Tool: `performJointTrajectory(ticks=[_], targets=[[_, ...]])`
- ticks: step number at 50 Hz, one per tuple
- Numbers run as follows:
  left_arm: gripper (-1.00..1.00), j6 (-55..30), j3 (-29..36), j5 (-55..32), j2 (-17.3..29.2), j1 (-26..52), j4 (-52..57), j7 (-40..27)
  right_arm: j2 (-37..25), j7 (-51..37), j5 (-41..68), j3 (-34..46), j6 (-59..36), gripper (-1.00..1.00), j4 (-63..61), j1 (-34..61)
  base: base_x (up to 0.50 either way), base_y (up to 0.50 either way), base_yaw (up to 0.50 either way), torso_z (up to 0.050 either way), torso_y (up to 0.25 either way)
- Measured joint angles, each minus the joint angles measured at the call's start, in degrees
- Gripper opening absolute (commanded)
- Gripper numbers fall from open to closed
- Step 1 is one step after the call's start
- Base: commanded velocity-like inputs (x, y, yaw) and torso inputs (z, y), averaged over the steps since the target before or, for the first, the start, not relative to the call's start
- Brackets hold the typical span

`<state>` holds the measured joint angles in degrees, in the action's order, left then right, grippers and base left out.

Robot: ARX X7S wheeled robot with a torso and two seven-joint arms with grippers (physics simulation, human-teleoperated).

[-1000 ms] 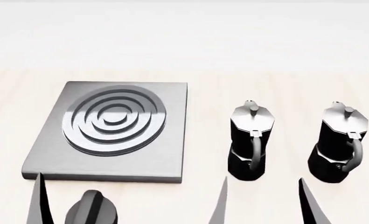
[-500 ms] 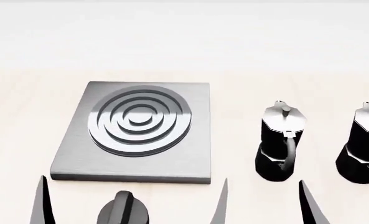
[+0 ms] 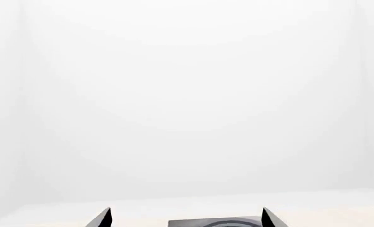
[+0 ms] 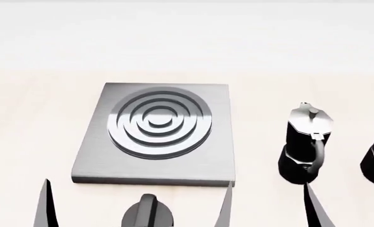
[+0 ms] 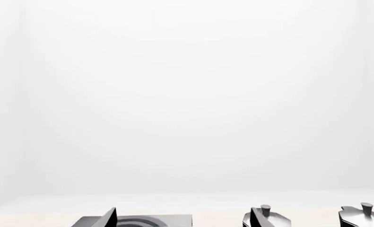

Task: Put both moka pots on the stove.

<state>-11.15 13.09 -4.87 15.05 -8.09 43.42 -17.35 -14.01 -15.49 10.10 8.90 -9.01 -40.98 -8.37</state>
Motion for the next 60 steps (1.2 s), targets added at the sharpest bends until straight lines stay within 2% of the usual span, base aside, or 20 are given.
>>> performJointTrajectory(ticks=[13, 22, 31, 39, 49, 60], targets=[[1.0, 0.13, 0.49, -0.12, 0.64, 0.07, 0.0, -0.66, -0.46, -0.75, 0.15, 0.54, -0.15, 1.0, 0.45, 0.3, 0.0, 0.17, 0.0, 0.0, 0.0], [1.0, 0.39, 0.92, -0.24, 0.94, 0.09, -0.28, -1.03, -1.0, -2.99, 0.55, -0.61, -7.07, 1.0, -1.37, 3.46, 0.0, 0.0, 0.0, 0.0, 0.0], [1.0, 0.55, 1.1, -0.5, 1.23, 0.25, -0.47, -1.41, -3.43, -3.93, 5.82, -4.6, -22.41, 1.0, -3.23, 15.06, 0.0, 0.0, 0.0, 0.0, 0.0], [1.0, 0.56, 0.89, -1.07, 1.47, 0.5, -0.75, -1.78, -6.75, -2.5, 9.89, -7.96, -33.31, 1.0, 1.73, 27.4, 0.0, 0.0, 0.0, 0.0, 0.0], [1.0, 0.8, 0.57, -1.8, 1.83, 0.69, -1.04, -2.15, -10.26, 1.02, 13.49, -10.22, -41.91, 1.0, 12.78, 38.76, 0.0, 0.0, 0.0, 0.0, 0.0], [1.0, 1.27, 0.54, -2.28, 2.15, 0.86, -1.73, -2.46, -13.92, 6.39, 16.64, -10.02, -48.44, 1.0, 23.81, 45.54, 0.0, 0.0, 0.0, 0.0, 0.0]])
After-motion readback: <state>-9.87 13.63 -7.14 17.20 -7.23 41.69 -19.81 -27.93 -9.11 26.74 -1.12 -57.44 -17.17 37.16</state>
